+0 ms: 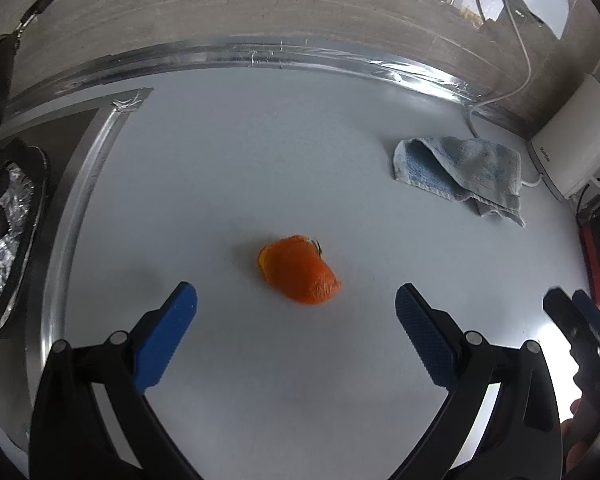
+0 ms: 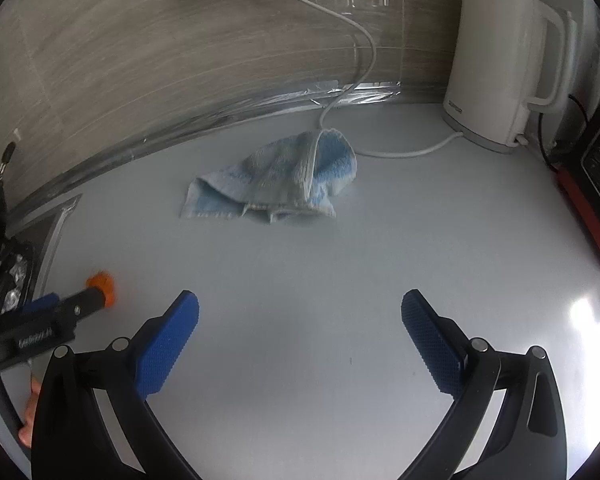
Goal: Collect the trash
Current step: 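Grasp the orange ball with the left tool while the right tool grasps the blue-and-white towel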
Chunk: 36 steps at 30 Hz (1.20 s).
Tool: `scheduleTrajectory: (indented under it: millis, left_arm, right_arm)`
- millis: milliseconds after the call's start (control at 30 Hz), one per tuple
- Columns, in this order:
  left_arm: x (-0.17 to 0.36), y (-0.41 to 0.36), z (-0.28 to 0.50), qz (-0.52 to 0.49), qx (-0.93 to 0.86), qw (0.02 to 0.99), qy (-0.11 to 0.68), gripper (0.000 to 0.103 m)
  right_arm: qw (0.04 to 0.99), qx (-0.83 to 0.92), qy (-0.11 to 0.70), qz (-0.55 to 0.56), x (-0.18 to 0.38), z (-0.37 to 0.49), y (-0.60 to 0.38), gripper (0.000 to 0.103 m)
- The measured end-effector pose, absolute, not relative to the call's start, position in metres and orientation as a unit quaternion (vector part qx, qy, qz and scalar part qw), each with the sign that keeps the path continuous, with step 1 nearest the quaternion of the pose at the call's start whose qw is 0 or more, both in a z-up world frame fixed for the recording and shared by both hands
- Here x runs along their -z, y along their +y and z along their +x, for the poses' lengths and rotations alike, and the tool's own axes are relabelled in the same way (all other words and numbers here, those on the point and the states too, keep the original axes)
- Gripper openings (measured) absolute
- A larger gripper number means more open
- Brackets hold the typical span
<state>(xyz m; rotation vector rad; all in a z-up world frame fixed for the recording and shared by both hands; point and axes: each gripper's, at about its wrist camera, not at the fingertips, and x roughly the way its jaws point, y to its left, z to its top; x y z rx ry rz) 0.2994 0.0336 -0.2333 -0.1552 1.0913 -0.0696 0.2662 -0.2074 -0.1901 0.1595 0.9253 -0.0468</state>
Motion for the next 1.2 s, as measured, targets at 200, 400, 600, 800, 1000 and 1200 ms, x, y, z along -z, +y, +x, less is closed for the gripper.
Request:
scheduleTrajectory:
  millis: [200, 400, 600, 800, 1000, 1200]
  left_arm:
    - [0.241, 0.032, 0.31, -0.076, 0.032, 0.851, 0.519, 0.095]
    - [0.248, 0.03, 0.313, -0.074, 0.031, 0.848, 0.524, 0.085]
    - [0.255, 0.027, 0.314, -0.074, 0.033, 0.844, 0.53, 0.079]
    - [0.257, 0.025, 0.316, -0.06, 0.026, 0.85, 0.523, 0.062]
    - [0.254, 0.027, 0.318, -0.069, 0.027, 0.85, 0.521, 0.037]
    - [0.249, 0.03, 0.312, -0.069, 0.032, 0.855, 0.513, 0.025]
  right_arm:
    - [0.892, 0.03, 0.446, 0.069, 0.203, 0.297, -0.212, 0.101]
    - [0.891, 0.041, 0.449, 0.053, 0.214, 0.331, -0.213, 0.101]
    - [0.892, 0.044, 0.447, 0.047, 0.213, 0.363, -0.21, 0.101]
    - [0.885, 0.055, 0.46, 0.049, 0.222, 0.388, -0.207, 0.101]
    - [0.883, 0.061, 0.464, 0.043, 0.228, 0.402, -0.202, 0.1]
    - [0.874, 0.056, 0.48, 0.041, 0.242, 0.411, -0.199, 0.072]
